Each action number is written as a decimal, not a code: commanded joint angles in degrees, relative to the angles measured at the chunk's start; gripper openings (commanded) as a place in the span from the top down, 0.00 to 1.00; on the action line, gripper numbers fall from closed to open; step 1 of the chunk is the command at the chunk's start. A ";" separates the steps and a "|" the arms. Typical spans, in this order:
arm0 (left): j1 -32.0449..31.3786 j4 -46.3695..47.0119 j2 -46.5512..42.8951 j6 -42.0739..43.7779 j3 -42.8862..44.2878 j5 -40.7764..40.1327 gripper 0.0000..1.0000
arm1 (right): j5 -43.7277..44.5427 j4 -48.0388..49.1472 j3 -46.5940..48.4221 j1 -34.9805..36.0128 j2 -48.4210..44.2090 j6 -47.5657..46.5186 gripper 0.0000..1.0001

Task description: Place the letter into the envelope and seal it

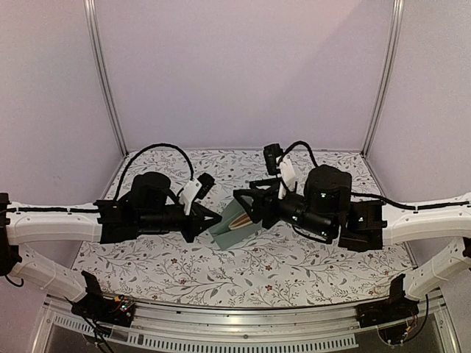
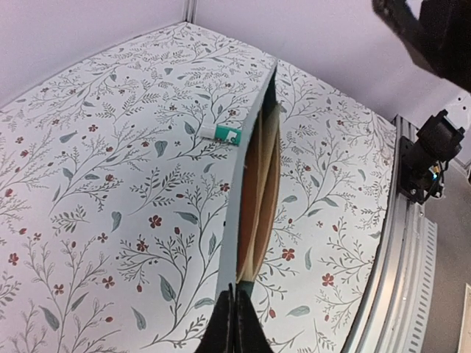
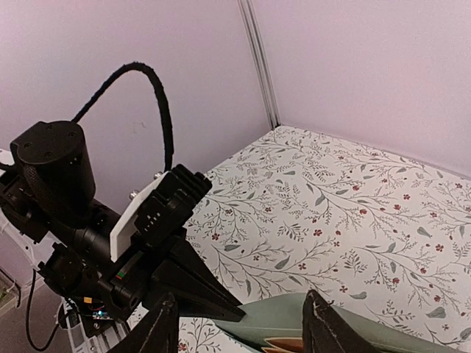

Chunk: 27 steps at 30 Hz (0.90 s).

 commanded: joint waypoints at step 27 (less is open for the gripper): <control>0.92 4.08 -2.68 -0.87 -1.33 7.14 1.00 | 17.20 2.74 -3.31 -0.30 12.40 -3.93 0.94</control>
